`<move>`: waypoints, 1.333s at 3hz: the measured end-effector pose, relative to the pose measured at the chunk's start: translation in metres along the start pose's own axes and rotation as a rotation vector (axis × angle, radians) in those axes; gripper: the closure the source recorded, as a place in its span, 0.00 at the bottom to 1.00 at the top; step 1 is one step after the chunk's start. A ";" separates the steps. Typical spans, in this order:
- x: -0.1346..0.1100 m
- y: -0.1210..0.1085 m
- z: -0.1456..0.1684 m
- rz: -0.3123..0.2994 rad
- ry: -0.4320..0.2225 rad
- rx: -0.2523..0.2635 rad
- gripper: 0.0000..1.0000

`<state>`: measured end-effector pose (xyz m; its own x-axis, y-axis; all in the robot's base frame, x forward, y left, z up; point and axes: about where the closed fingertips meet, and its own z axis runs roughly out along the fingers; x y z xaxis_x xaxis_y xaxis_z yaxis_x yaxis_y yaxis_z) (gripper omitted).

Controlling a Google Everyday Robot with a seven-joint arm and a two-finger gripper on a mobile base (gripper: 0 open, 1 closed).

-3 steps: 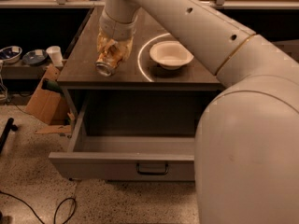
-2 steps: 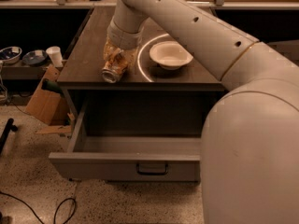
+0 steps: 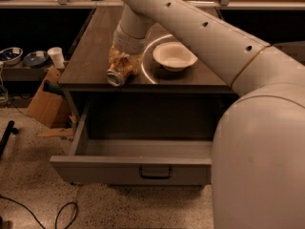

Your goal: Pick orange can from top drawer and place on counter

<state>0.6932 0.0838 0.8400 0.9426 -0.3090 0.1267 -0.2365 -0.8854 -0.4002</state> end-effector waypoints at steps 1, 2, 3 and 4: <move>0.002 -0.002 -0.008 0.023 0.027 -0.004 0.27; 0.003 -0.006 -0.016 0.035 0.048 -0.010 0.04; 0.006 -0.008 -0.018 0.044 0.055 -0.017 0.00; 0.009 -0.009 -0.019 0.054 0.058 -0.020 0.00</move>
Offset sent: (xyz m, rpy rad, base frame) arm 0.0016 -0.0038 0.0355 -0.0203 -0.0523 -0.0808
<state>0.6991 0.0829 0.8622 0.9130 -0.3760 0.1579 -0.2921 -0.8732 -0.3902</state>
